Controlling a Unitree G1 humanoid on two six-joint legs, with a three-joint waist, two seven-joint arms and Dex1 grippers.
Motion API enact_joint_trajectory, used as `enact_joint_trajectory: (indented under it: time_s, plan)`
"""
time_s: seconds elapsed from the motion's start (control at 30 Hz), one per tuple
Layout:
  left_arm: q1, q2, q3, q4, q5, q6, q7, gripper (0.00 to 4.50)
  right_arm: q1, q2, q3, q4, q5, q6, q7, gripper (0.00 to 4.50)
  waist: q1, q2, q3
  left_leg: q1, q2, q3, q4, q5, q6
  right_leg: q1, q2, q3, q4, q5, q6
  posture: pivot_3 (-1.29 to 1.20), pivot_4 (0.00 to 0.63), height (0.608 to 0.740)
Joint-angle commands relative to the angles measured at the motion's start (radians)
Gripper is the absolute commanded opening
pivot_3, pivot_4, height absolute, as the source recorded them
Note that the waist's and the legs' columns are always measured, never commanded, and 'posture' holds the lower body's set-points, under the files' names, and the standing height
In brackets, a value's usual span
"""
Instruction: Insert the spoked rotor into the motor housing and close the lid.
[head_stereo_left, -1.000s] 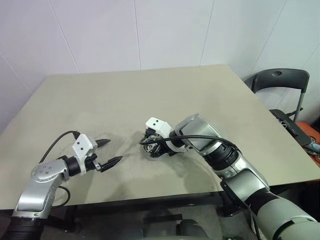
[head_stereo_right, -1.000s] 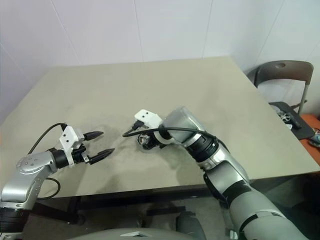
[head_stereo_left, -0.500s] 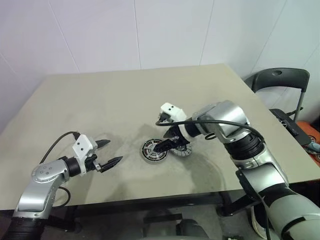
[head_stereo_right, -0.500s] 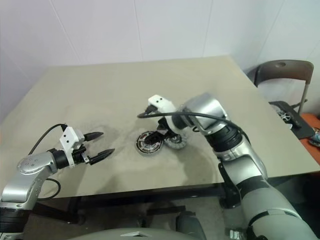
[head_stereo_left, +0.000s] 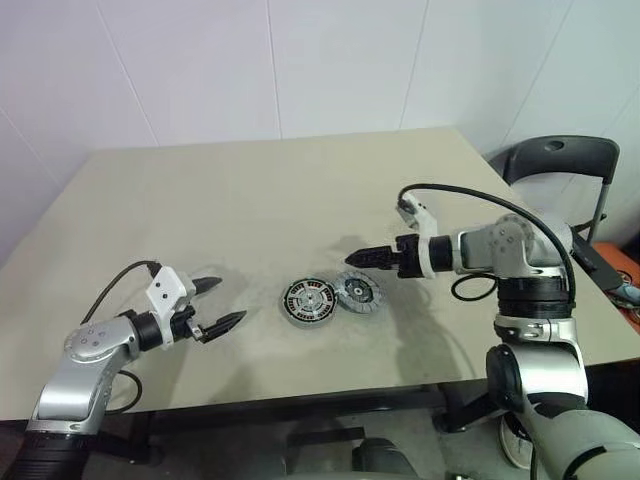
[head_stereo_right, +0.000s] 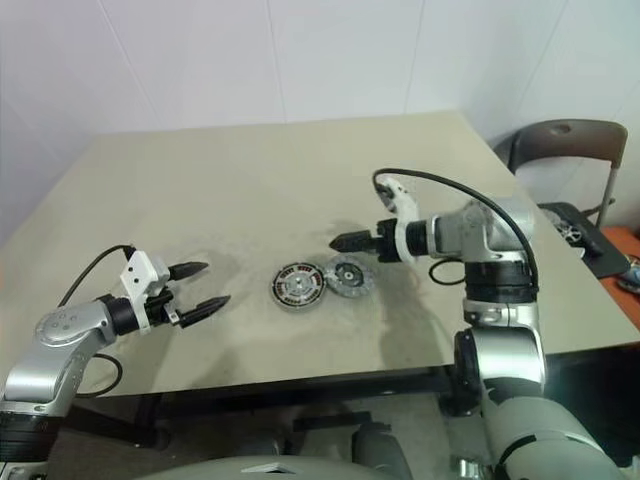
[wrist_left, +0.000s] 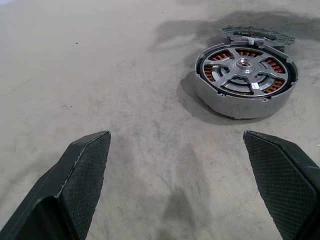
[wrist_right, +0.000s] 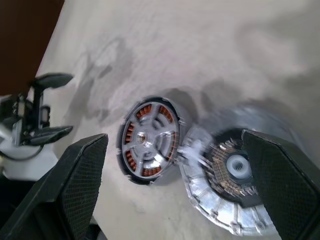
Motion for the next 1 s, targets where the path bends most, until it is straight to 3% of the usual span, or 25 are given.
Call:
enact_joint_trajectory:
  time_s: [0.03, 0.33, 0.57, 0.73, 1.0]
  plan:
    - [-0.030, 0.005, -0.003, -0.008, -0.005, 0.009, -0.004, 4.50, 0.041, -0.032, -0.097, 0.052, 0.152, 0.006, -0.106, 4.48, 0.001, 0.000, 0.000, 0.000, 0.000, 0.000, 0.000, 0.000, 0.000, 0.000, 0.000, 0.000, 0.000, 0.000, 0.000, 0.00, 0.000, 0.740]
    - [-0.042, 0.007, -0.008, 0.000, -0.004, 0.015, -0.010, 4.50, 0.177, -0.088, -0.117, 0.104, 0.537, 0.006, -0.392, 4.48, -0.007, 0.000, 0.000, 0.002, 0.001, 0.002, 0.001, 0.000, 0.001, 0.003, 0.001, 0.001, 0.000, 0.000, 0.001, 0.00, 0.000, 0.740]
    - [-0.039, 0.006, -0.010, -0.017, -0.005, 0.027, -0.001, 4.50, 0.251, -0.063, -0.082, 0.091, 0.832, 0.006, -0.626, 4.48, -0.003, 0.000, 0.000, 0.003, 0.001, 0.002, 0.002, 0.000, 0.001, 0.005, 0.002, 0.001, 0.000, 0.001, 0.001, 0.00, 0.000, 0.740]
    - [-0.038, 0.006, -0.010, -0.023, -0.005, 0.035, 0.003, 4.50, 0.273, -0.047, -0.088, 0.101, 0.930, 0.006, -0.763, 4.48, -0.004, 0.000, 0.000, 0.003, 0.001, 0.002, 0.003, 0.000, 0.001, 0.005, 0.002, 0.002, 0.000, 0.001, 0.002, 0.00, 0.000, 0.740]
    - [-0.045, 0.004, -0.011, -0.009, 0.000, 0.023, 0.001, 4.50, 0.249, 0.001, -0.134, 0.136, 0.962, 0.001, -0.878, 4.48, -0.005, 0.000, 0.000, 0.007, 0.001, 0.002, 0.003, 0.000, 0.001, 0.008, 0.002, 0.002, 0.000, 0.001, 0.002, 0.00, 0.000, 0.740]
